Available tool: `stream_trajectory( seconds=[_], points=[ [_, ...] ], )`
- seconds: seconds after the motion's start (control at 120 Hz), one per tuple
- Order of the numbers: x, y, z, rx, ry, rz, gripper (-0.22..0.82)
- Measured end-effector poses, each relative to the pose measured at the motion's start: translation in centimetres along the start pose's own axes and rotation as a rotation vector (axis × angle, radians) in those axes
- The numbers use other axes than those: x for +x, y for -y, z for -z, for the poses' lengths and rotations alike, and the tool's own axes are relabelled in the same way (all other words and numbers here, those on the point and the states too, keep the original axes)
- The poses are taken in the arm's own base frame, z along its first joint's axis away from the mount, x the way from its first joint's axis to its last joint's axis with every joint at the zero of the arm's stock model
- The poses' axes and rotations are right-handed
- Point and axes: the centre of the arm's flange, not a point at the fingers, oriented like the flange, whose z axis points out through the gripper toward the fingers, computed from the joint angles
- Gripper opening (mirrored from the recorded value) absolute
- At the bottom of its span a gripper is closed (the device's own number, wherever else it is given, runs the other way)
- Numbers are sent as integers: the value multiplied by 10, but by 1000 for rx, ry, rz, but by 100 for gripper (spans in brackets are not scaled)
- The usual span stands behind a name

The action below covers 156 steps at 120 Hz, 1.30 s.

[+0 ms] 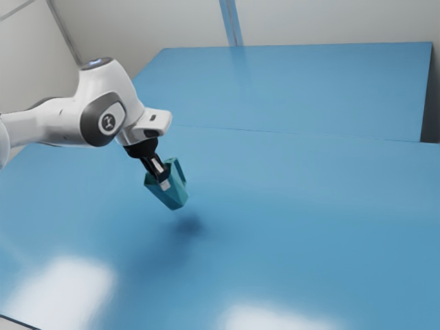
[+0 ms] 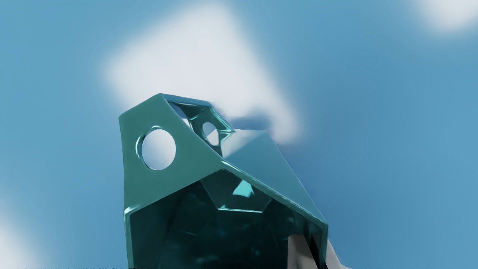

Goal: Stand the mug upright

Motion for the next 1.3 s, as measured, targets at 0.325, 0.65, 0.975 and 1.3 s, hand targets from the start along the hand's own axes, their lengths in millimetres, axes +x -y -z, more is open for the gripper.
stream_trajectory(
  seconds=[0.325,0.65,0.975,1.3],
  points=[
    [17,22,-52,61,62,27,-18],
    [23,23,-84,74,87,47,-9],
    [26,32,-46,78,37,108,44],
    [70,46,98,82,-76,148,57]
  ],
)
